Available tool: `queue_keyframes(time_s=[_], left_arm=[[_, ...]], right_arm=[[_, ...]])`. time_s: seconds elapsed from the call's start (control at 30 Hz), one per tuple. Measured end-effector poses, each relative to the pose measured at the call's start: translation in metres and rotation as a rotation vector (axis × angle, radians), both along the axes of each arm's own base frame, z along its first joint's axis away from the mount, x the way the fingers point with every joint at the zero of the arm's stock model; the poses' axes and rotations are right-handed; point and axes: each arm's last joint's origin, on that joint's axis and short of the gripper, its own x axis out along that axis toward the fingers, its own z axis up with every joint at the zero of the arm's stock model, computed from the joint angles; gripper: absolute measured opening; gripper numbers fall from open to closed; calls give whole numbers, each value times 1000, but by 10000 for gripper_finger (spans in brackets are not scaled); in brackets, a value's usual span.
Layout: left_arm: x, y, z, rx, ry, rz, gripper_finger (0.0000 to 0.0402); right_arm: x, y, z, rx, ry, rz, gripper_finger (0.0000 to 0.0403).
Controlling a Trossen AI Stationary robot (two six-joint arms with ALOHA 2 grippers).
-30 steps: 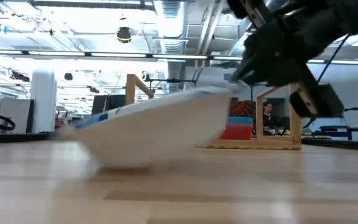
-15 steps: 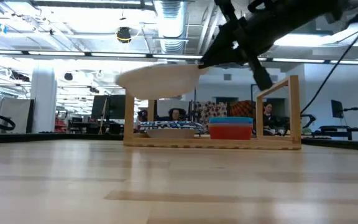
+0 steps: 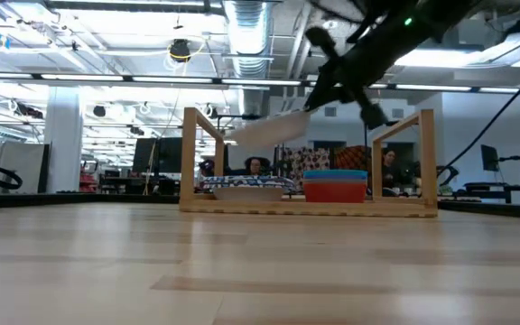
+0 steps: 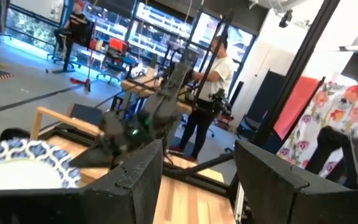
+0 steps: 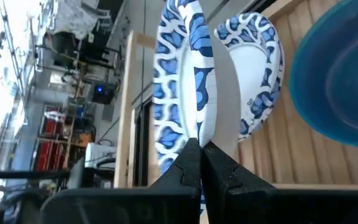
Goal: Place and stack bowls onto a shelf
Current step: Stack the blue pattern bowl on top of the blue pattern bowl on the shelf
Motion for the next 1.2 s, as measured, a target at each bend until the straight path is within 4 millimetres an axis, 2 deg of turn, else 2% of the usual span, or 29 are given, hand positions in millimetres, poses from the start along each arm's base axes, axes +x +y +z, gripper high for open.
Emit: queue_keyframes(time_s=[0.3,0.43,0.67,0.83,0.93,1.07,1.2], left_arm=[[-1,1,4,-3,-34,33,185],[-1,2,6,-15,-56,40,185],[-2,2,8,-18,-79,51,185],[-2,2,8,-21,-78,50,185],[-2,2,8,-22,-79,50,185],[-2,2,8,-25,-79,49,185],[-2,2,8,-28,-80,48,185]], right_arm=[[29,-41,-36,60,-44,-101,19],[44,-53,-43,66,-89,-113,19],[57,-72,-56,110,-113,-153,19],[67,-75,-70,149,-95,-141,29],[74,-73,-71,181,-133,-137,44],[75,-68,-79,207,-118,-141,50],[75,-68,-77,187,-105,-128,52]])
